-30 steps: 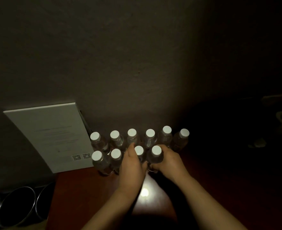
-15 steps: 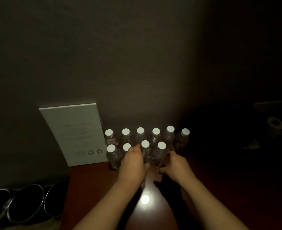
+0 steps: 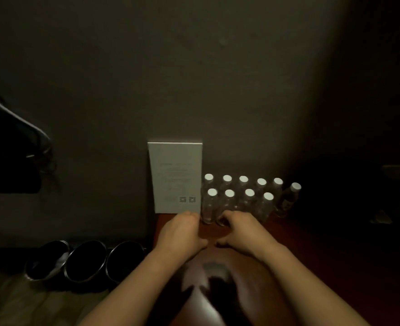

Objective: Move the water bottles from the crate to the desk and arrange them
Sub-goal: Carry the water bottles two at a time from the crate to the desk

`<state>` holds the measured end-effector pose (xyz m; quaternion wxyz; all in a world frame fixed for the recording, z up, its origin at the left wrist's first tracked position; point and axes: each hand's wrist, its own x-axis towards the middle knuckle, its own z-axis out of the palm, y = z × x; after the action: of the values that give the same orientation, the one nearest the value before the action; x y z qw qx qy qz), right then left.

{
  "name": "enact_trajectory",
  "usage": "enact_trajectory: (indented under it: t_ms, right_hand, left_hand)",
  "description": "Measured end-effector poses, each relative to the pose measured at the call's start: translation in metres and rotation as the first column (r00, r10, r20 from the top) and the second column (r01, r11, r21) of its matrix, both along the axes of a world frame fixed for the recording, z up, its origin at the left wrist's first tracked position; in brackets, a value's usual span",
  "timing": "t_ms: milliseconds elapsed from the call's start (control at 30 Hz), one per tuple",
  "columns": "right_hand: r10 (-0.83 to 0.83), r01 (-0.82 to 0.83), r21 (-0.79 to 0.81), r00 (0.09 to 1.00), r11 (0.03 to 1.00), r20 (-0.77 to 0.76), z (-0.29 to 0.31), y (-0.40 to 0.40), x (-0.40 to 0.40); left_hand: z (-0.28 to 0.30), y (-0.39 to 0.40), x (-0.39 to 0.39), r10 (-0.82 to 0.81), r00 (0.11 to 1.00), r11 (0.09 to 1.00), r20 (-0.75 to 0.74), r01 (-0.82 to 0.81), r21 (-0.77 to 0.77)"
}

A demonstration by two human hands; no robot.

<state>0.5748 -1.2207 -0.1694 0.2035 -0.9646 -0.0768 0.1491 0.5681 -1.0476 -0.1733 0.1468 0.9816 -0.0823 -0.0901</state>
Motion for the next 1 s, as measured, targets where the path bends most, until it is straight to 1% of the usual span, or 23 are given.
enact_trajectory:
  t_ms: [133, 233, 333, 467, 600, 800, 933, 1000]
  right_hand:
    - [0.131, -0.129, -0.042, 0.99, 0.991, 0.055, 0.028, 0.069, -0.037]
    - [0.26, -0.256, -0.067, 0.963, 0.964, 0.066, 0.045, 0.126, -0.07]
    - [0.404, -0.396, -0.115, 0.913, 0.911, 0.054, 0.06, 0.192, -0.103]
    - [0.549, -0.531, -0.166, 0.831, 0.831, 0.086, 0.068, 0.283, -0.15]
    - [0.673, -0.656, -0.163, 0.733, 0.737, 0.096, 0.073, 0.373, -0.192]
    - [0.827, -0.813, -0.157, 0.556, 0.561, 0.08, 0.08, 0.501, -0.246]
    - [0.913, -0.895, -0.182, 0.398, 0.408, 0.087, 0.079, 0.575, -0.272]
    - [0.939, -0.92, -0.186, 0.334, 0.345, 0.087, 0.077, 0.611, -0.279]
  left_hand:
    - [0.02, 0.072, -0.051, 0.052, 0.999, 0.997, 0.001, -0.052, 0.059]
    - [0.035, 0.135, -0.099, 0.111, 0.994, 0.99, 0.004, -0.111, 0.09]
    - [0.045, 0.204, -0.152, 0.192, 0.98, 0.972, 0.057, -0.197, 0.125]
    - [0.055, 0.294, -0.226, 0.328, 0.942, 0.931, 0.076, -0.335, 0.143]
    - [0.062, 0.372, -0.299, 0.468, 0.876, 0.861, 0.119, -0.482, 0.161]
    - [0.069, 0.476, -0.393, 0.658, 0.743, 0.734, 0.12, -0.669, 0.117]
    - [0.064, 0.533, -0.437, 0.748, 0.649, 0.64, 0.136, -0.76, 0.11]
    - [0.06, 0.561, -0.45, 0.792, 0.596, 0.587, 0.136, -0.803, 0.1]
